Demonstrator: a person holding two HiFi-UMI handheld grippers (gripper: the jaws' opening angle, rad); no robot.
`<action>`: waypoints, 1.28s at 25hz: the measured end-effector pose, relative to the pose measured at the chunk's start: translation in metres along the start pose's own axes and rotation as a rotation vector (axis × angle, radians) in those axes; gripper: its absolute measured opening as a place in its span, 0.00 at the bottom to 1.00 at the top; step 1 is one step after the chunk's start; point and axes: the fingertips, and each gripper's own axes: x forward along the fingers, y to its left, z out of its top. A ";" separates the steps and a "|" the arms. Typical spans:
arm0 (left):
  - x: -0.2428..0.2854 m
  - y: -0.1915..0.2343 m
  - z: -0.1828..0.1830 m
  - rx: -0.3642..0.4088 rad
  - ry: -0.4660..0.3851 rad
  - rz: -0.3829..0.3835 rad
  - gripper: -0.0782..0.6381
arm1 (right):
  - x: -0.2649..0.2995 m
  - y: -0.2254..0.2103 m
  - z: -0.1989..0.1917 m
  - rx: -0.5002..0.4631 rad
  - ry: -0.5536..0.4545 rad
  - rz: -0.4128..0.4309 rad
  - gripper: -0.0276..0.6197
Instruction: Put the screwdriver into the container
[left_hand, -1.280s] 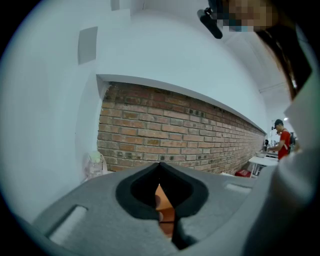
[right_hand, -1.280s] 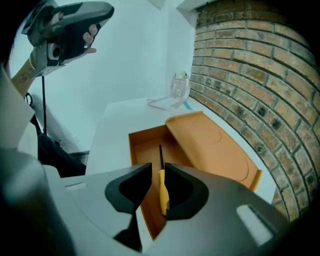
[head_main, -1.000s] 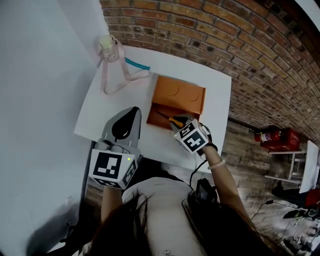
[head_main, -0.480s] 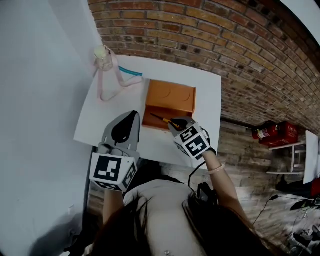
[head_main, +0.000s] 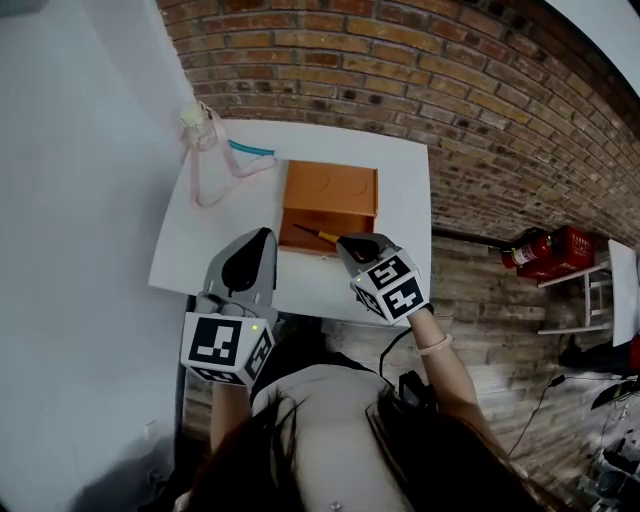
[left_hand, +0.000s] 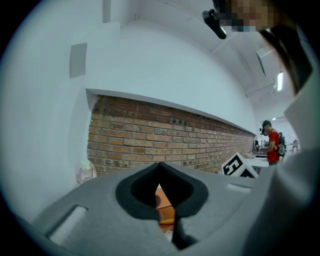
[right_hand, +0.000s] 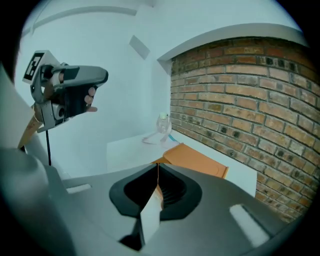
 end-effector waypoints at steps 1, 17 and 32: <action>-0.002 -0.002 0.000 -0.001 -0.002 -0.001 0.11 | -0.005 0.002 0.002 0.011 -0.016 -0.005 0.06; -0.028 -0.056 0.000 0.007 -0.019 -0.039 0.11 | -0.102 0.008 0.030 0.146 -0.326 -0.141 0.05; -0.047 -0.094 -0.002 0.037 -0.015 -0.058 0.11 | -0.181 0.009 0.031 0.196 -0.527 -0.304 0.05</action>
